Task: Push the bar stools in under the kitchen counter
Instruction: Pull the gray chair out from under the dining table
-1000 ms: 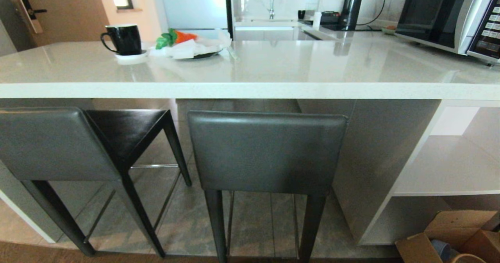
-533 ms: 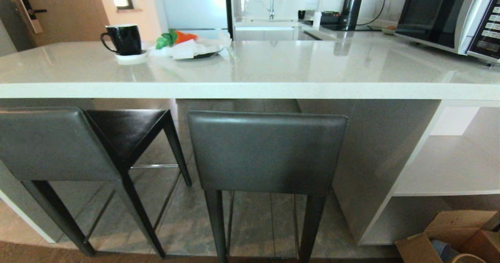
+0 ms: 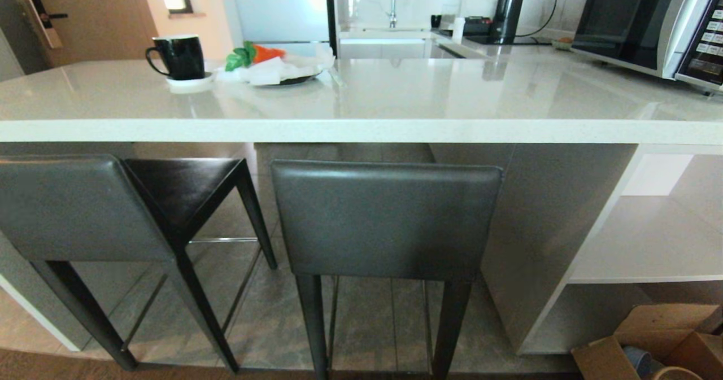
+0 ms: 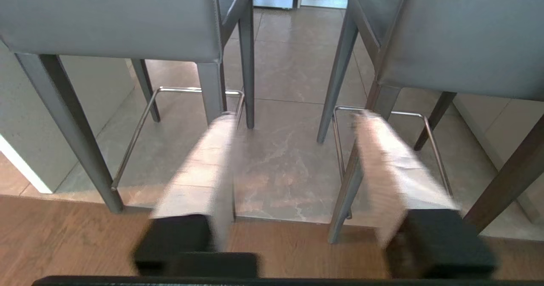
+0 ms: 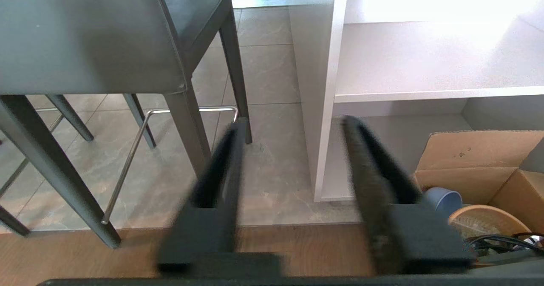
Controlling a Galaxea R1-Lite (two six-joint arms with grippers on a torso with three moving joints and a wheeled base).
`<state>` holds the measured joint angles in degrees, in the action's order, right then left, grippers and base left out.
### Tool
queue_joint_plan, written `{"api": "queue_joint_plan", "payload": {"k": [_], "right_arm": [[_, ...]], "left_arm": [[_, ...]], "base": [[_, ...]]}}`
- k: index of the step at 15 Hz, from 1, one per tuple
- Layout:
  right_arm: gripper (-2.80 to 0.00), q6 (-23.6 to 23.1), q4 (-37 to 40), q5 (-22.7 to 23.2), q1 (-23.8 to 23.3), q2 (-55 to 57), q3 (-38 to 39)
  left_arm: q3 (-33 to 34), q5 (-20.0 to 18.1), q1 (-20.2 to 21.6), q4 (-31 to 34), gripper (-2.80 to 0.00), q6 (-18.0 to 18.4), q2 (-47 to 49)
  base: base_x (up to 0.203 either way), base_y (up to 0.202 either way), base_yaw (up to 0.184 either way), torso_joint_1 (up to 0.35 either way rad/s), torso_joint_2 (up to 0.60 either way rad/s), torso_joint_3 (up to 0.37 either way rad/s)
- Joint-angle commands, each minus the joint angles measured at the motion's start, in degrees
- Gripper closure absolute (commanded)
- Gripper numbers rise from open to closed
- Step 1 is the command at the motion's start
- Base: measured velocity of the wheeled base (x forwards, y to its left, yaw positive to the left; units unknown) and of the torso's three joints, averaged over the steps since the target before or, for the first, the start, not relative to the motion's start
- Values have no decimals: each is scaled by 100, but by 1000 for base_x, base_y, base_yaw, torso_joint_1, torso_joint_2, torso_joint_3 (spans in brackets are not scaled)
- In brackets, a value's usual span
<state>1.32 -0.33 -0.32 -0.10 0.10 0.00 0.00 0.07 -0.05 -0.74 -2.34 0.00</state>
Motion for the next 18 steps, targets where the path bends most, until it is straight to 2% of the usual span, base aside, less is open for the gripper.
{"api": "queue_joint_plan", "payload": {"k": [1,11,16,18], "right_arm": [[-280,0,-2,-3,1,8,0],[-280,0,-2,-3,1,8,0],[-280,0,-2,-3,1,8,0],[-280,0,-2,-1,1,0,0]], "left_arm": [[18,1,4,-5,-280,-3,0],[18,1,-4,-5,-280,-3,6],[18,1,-4,-5,-280,-3,8],[18,1,5,-5,-280,-12,0]], "base": [[0,0,0,0,0,0],[6,0,0,-1,0,1],[181,0,3,0,-1,2],[61,0,1,6,1,2]]}}
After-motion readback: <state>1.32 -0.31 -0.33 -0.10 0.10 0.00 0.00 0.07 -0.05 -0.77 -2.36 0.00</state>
